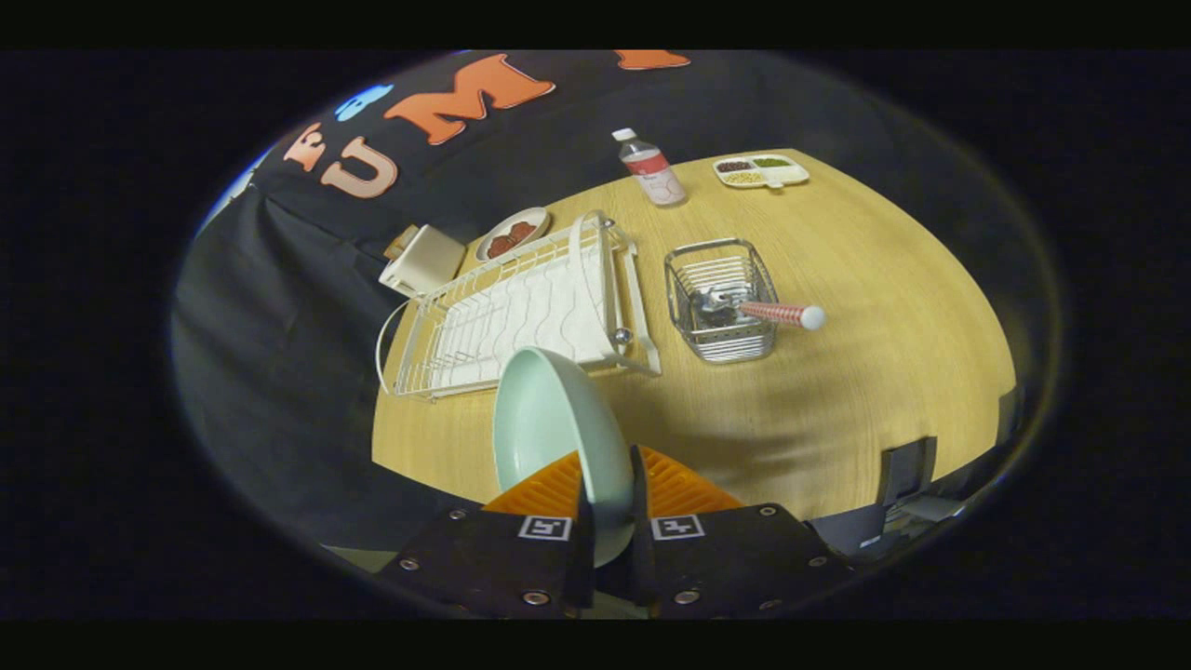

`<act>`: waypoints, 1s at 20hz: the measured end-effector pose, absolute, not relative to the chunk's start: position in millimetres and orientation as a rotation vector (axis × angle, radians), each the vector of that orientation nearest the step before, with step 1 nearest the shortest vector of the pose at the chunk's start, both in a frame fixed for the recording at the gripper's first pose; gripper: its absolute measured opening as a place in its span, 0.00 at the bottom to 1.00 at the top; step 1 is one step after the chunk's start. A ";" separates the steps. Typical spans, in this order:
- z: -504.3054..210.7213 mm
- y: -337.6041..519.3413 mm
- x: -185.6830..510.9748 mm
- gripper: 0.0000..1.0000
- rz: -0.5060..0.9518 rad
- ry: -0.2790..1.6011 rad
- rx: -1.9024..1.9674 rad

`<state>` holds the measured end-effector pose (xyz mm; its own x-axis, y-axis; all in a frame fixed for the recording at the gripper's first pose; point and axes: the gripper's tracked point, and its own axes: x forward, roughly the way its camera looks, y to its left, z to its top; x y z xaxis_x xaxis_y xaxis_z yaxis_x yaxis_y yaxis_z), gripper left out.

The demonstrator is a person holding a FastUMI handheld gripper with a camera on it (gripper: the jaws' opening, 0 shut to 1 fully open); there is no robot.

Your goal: Take the plate from the dish rack, then take the spoon from the basket and place it into the plate.

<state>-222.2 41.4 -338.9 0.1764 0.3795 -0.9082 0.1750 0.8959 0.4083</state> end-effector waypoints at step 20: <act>-406.1 45.9 -235.3 0.25 0.116 1.284 0.597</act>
<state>-235.3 45.9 -406.1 0.2999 0.4036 -0.8644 0.2423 0.8441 0.4782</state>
